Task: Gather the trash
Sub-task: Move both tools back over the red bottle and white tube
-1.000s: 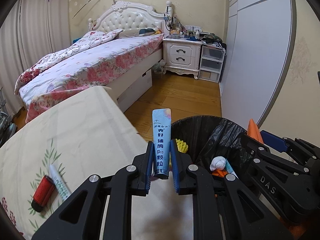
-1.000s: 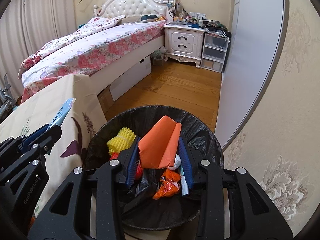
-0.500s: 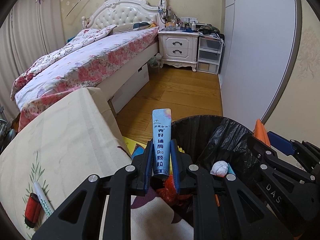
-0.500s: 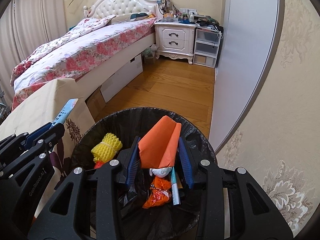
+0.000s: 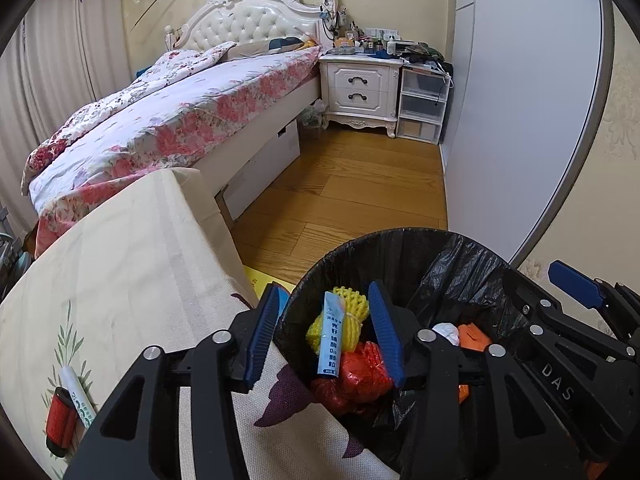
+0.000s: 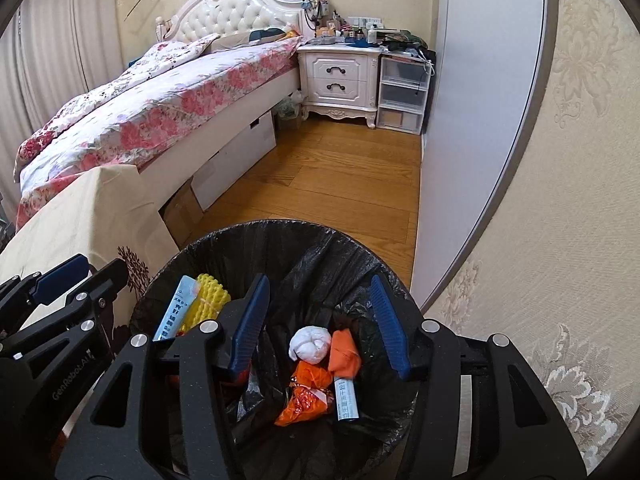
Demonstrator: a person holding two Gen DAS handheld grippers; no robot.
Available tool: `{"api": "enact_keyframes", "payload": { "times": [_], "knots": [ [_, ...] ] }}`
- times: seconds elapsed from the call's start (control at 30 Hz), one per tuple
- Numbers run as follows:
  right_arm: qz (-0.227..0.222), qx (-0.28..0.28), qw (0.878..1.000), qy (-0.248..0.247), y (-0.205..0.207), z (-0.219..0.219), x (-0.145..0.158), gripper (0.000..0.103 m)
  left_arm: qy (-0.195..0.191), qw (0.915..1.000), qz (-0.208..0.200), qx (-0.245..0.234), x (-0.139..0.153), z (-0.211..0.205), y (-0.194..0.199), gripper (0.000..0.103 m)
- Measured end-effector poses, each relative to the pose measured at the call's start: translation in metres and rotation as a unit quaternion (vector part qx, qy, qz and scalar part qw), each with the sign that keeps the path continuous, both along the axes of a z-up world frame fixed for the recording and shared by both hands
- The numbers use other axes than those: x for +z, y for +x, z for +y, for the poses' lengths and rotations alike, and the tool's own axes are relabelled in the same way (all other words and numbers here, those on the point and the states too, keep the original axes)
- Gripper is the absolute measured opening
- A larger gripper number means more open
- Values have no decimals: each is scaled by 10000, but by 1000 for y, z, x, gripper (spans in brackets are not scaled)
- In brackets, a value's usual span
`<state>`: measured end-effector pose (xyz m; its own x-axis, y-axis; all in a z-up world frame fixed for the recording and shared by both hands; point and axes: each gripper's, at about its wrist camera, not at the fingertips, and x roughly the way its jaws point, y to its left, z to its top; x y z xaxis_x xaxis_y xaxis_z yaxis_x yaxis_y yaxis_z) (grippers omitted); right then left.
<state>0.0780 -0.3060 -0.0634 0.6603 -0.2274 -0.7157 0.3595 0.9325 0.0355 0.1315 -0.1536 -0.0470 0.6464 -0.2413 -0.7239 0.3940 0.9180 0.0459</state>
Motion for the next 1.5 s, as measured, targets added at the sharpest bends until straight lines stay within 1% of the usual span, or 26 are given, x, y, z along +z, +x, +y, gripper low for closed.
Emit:
{"api": "enact_keyframes", "payload": {
  "times": [0.07, 0.27, 0.3, 0.4, 0.73, 0.97, 1.17, 1.5],
  "knots": [
    [0, -7, 10000, -8, 0, -1, 0, 52, -12, 10000, -14, 8, 1, 1, 0, 55],
    [12, -49, 10000, -38, -1, -2, 3, 52, -43, 10000, -61, 51, 3, 2, -1, 65],
    [13, -55, 10000, -48, -2, -1, 3, 53, -47, 9999, -69, 57, 3, 2, -2, 65],
    [11, -72, 9999, -94, -4, 0, 4, 60, -52, 9999, -101, 93, 5, 6, -4, 68],
    [4, 94, 9999, -114, -12, 16, 10, 61, -118, 9991, -134, 374, 13, 40, -21, 70],
    [51, 473, 9988, -106, -17, 46, 11, 61, -170, 9976, -167, 653, 20, 79, -37, 70],
    [62, 882, 9960, -112, -19, 79, 14, 61, -173, 9945, -155, 1018, 21, 118, -51, 70],
    [38, 1732, 9848, -154, -17, 151, 24, 61, -190, 9841, -121, 1763, 21, 194, -66, 70]
  ]
}}
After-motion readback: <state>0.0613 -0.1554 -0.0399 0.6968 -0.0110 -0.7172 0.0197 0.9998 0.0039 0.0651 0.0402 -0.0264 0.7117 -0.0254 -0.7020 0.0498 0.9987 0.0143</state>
